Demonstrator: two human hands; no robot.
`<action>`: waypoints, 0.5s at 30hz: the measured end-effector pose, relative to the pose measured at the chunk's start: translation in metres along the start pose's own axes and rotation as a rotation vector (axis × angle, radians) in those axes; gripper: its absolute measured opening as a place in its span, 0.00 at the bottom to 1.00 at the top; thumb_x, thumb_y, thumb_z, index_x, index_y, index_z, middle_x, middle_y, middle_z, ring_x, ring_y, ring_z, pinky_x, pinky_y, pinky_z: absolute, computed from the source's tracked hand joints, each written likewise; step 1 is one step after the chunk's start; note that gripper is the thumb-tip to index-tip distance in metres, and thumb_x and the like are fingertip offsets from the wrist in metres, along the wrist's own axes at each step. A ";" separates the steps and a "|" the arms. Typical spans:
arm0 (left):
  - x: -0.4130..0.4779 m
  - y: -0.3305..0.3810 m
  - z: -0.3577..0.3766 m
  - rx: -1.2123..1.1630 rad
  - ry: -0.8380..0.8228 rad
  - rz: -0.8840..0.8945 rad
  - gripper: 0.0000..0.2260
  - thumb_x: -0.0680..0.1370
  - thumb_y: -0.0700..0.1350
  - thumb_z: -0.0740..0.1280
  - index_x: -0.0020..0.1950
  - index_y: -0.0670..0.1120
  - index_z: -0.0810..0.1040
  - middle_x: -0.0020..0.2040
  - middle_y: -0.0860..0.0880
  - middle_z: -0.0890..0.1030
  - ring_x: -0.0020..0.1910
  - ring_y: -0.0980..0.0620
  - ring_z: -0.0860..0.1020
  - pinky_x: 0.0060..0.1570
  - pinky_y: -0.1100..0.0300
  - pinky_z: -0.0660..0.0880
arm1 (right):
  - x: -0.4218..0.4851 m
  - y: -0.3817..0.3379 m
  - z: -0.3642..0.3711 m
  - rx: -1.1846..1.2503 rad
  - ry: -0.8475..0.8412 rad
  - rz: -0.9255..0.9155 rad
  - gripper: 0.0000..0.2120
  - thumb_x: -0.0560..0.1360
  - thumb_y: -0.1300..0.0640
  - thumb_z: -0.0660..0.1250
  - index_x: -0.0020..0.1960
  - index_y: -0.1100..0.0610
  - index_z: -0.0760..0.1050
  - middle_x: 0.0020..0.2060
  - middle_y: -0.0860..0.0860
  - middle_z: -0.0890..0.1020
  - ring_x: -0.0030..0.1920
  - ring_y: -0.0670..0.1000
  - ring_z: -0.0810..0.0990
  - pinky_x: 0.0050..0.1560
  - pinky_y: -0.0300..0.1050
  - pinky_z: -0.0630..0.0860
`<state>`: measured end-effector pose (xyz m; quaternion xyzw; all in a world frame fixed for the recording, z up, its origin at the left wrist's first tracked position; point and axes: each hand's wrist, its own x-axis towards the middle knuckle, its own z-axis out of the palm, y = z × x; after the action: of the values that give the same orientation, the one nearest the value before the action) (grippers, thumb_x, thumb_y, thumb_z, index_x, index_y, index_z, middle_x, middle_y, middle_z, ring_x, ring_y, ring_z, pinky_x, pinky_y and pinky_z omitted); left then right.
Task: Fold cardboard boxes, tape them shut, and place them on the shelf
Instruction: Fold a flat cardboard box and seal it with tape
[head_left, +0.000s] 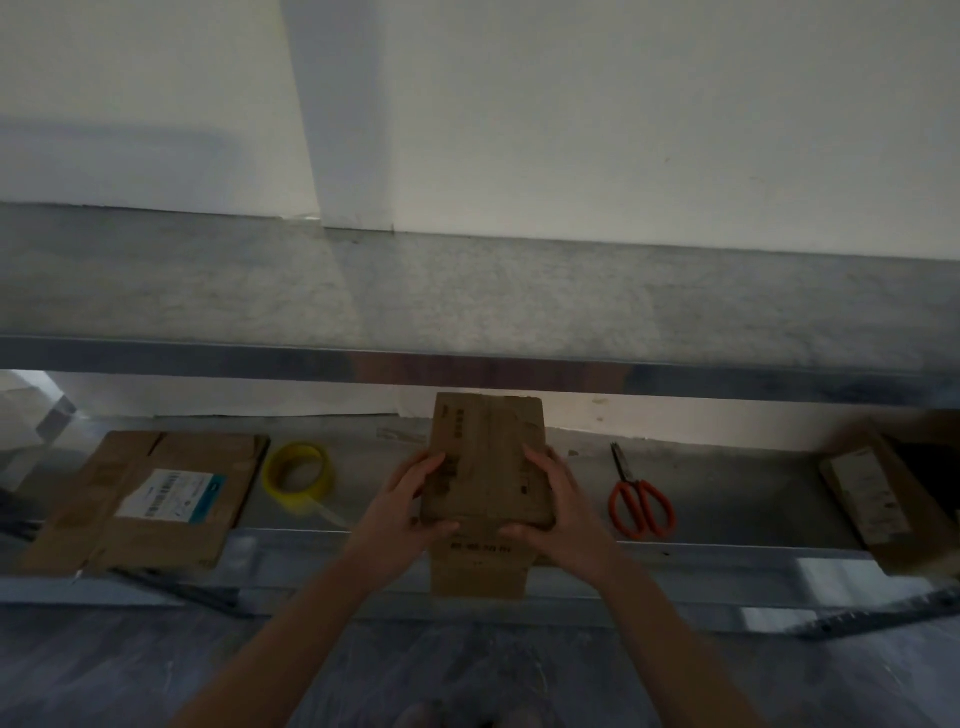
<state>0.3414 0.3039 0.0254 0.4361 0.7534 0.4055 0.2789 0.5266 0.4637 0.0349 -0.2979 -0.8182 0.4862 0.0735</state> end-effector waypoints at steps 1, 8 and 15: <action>-0.005 -0.003 0.001 0.000 -0.004 -0.002 0.36 0.72 0.45 0.74 0.74 0.59 0.58 0.74 0.54 0.57 0.70 0.53 0.66 0.61 0.69 0.71 | -0.003 0.002 0.003 -0.042 0.021 0.004 0.51 0.56 0.21 0.67 0.73 0.31 0.49 0.78 0.45 0.47 0.77 0.51 0.56 0.73 0.59 0.65; -0.018 0.006 -0.013 0.177 -0.002 0.046 0.42 0.73 0.52 0.73 0.76 0.62 0.47 0.77 0.59 0.50 0.74 0.60 0.54 0.72 0.59 0.56 | -0.015 -0.009 0.001 -0.301 0.096 -0.102 0.48 0.64 0.20 0.57 0.77 0.36 0.44 0.79 0.42 0.43 0.79 0.50 0.41 0.76 0.57 0.50; -0.030 -0.017 -0.071 0.685 -0.052 0.219 0.40 0.71 0.73 0.52 0.78 0.55 0.50 0.78 0.55 0.50 0.77 0.52 0.45 0.74 0.54 0.45 | -0.020 -0.067 0.044 -0.648 0.244 -0.425 0.32 0.78 0.33 0.51 0.78 0.47 0.58 0.78 0.51 0.60 0.79 0.53 0.49 0.77 0.59 0.49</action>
<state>0.2933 0.2463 0.0494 0.5925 0.7871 0.1458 0.0904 0.4968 0.3959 0.0716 -0.1855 -0.9577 0.1383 0.1710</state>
